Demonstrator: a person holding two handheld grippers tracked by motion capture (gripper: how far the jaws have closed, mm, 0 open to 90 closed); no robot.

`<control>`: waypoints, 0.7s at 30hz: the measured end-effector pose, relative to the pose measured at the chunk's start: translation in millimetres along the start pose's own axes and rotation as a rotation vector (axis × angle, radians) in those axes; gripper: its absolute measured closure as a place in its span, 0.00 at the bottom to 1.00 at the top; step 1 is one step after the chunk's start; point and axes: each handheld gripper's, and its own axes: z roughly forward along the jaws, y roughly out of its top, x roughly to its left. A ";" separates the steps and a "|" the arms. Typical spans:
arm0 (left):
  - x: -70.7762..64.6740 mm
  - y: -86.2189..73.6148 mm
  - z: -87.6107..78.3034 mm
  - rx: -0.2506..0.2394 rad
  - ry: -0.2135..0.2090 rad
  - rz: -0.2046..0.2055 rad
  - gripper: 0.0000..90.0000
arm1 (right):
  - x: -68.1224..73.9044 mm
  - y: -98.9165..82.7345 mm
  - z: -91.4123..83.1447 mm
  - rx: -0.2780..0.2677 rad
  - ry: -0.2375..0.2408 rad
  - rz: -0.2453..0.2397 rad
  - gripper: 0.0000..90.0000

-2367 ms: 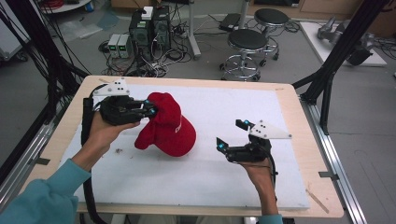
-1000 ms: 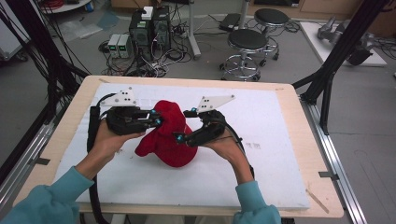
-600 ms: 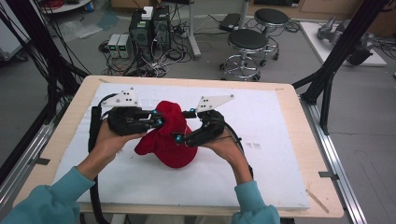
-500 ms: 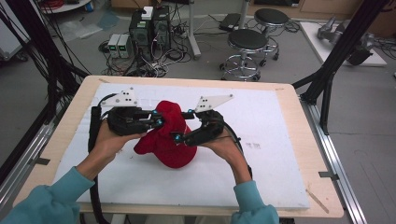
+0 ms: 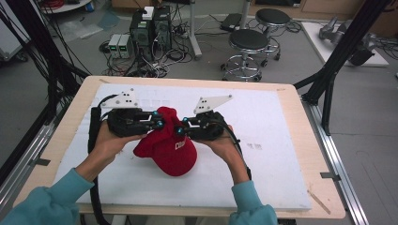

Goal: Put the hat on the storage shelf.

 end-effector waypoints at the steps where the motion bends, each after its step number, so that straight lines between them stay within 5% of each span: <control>1: 0.0 -0.2 -0.1 0.000 0.001 -0.001 0.89 | 0.2 0.1 0.2 0.004 0.001 0.004 0.88; 10: 2.8 -1.5 -2.4 -0.016 -0.023 -0.026 0.83 | 3.0 1.8 -0.2 0.012 -0.011 0.005 0.95; 13: 4.9 -2.0 -3.9 -0.025 0.000 -0.034 0.66 | 3.0 1.8 -1.0 0.015 -0.029 0.005 0.96; 18: 9.0 -2.6 -8.0 -0.052 0.056 -0.077 0.24 | 2.3 1.9 -3.9 0.013 -0.060 0.013 0.96; 21: 10.8 -3.1 -12.5 -0.057 0.077 -0.089 0.15 | 1.9 2.4 -6.1 0.002 -0.078 0.019 0.96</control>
